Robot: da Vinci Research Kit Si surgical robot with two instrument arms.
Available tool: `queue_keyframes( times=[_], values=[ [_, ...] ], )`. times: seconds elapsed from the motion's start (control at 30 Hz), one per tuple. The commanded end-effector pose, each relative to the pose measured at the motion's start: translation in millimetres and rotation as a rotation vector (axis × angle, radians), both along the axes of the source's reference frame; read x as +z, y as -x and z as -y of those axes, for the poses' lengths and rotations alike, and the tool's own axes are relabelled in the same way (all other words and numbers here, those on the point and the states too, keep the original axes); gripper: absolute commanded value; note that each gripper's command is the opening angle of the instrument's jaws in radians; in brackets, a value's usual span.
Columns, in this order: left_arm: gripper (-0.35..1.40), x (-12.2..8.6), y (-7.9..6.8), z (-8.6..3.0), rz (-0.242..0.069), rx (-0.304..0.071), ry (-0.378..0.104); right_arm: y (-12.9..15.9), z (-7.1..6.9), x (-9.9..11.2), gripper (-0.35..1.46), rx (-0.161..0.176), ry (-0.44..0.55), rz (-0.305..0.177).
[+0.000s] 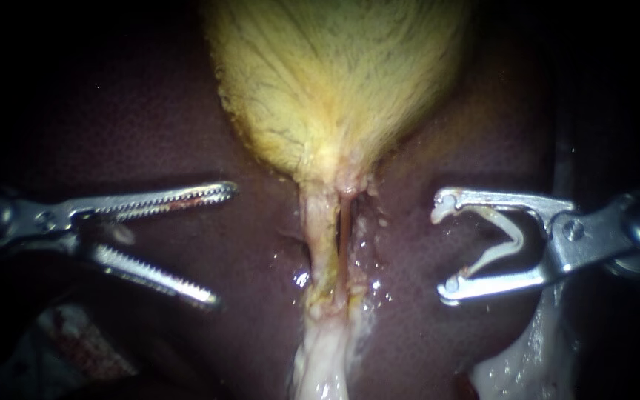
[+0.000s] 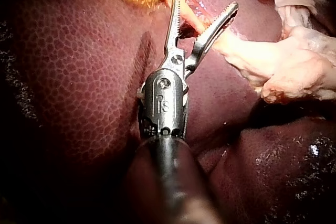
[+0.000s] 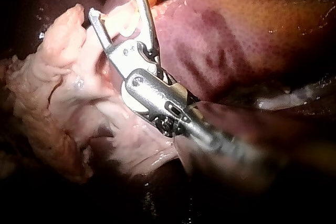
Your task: Grabbing gallbladder
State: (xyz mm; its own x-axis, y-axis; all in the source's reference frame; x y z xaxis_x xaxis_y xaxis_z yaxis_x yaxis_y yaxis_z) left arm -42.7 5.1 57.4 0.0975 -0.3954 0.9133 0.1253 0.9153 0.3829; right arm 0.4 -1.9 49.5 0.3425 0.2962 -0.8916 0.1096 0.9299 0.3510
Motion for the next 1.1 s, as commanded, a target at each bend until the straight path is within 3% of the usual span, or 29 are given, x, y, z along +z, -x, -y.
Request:
queue_keyframes(
  times=[0.03, 0.23, 0.43, 0.63, 0.77, 0.97, 1.1],
  values=[
    [0.76, -0.1, 0.1, -0.1, -0.005, -0.007, 0.000, 0.0, 0.0, 0.0, 0.59, -0.001, 0.000, 0.000],
    [0.73, -0.6, 0.9, -2.1, -0.069, -0.097, -0.004, 0.1, -0.1, 0.0, 0.59, 0.000, 0.000, 0.000],
    [0.62, 0.0, 0.9, -4.2, -0.091, -0.156, -0.063, 0.2, -0.2, 0.2, 0.59, 0.000, 0.000, 0.000],
    [0.56, 2.1, 2.2, -6.1, -0.118, -0.182, -0.110, 0.2, -0.2, 0.2, 0.59, 0.002, -0.006, 0.001],
    [0.54, 3.3, 4.0, -7.2, -0.127, -0.193, -0.122, 0.2, -0.2, 0.2, 0.59, 0.002, -0.006, 0.001],
    [0.54, 4.0, 6.1, -8.0, -0.128, -0.195, -0.130, 0.3, -0.2, 0.2, 0.59, 0.002, -0.006, 0.001],
    [0.51, 4.5, 6.6, -8.4, -0.132, -0.197, -0.142, 0.3, -0.2, 0.2, 0.59, 0.001, -0.006, 0.001]
  ],
)
